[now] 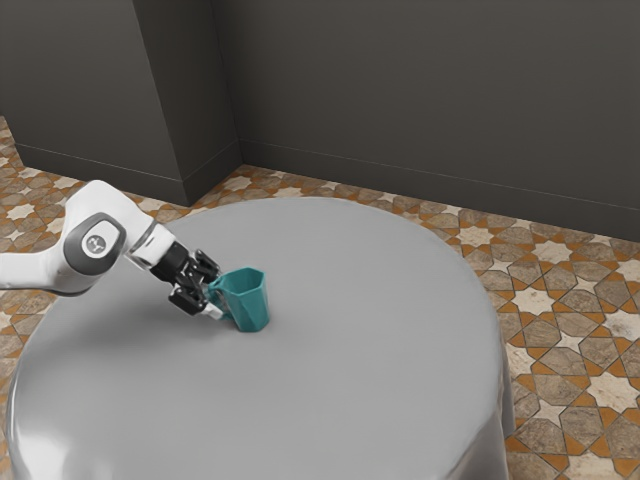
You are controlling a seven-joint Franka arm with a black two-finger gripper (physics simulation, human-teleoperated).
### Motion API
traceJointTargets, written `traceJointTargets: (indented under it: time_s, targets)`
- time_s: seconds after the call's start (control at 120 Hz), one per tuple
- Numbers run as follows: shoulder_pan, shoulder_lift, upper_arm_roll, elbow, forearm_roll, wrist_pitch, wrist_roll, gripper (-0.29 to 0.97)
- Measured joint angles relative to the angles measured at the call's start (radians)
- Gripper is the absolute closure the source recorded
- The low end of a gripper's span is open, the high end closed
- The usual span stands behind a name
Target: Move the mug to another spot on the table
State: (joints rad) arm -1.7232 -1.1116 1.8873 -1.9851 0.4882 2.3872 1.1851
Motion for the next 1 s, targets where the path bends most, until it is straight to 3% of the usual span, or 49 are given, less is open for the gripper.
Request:
traceJointTargets:
  time_s: [0.333, 0.433, 0.55, 0.675, 0.733, 0.8, 0.833, 0.892, 0.925, 1.0]
  targets:
    - [0.049, 0.024, -0.002, 0.005, 0.001, -0.013, 0.002, 0.04]
    - [0.078, 0.064, -0.041, 0.040, -0.004, -0.038, 0.003, 0.03]
    - [0.097, 0.227, -0.120, 0.108, -0.056, -0.097, -0.005, 0.02]
    - [0.139, 0.530, -0.199, 0.149, -0.141, -0.207, -0.068, 0.01]
    - [0.243, 0.687, -0.309, 0.152, -0.186, -0.272, -0.119, 0.01]
    - [0.491, 0.889, -0.547, 0.166, -0.267, -0.353, -0.185, 0.00]
    - [0.656, 0.988, -0.707, 0.201, -0.306, -0.393, -0.221, 0.00]
    - [1.026, 1.159, -1.081, 0.322, -0.371, -0.462, -0.288, 0.00]
    - [1.189, 1.217, -1.276, 0.373, -0.396, -0.493, -0.330, 0.00]
    - [1.426, 1.272, -1.519, 0.429, -0.434, -0.550, -0.425, 0.00]
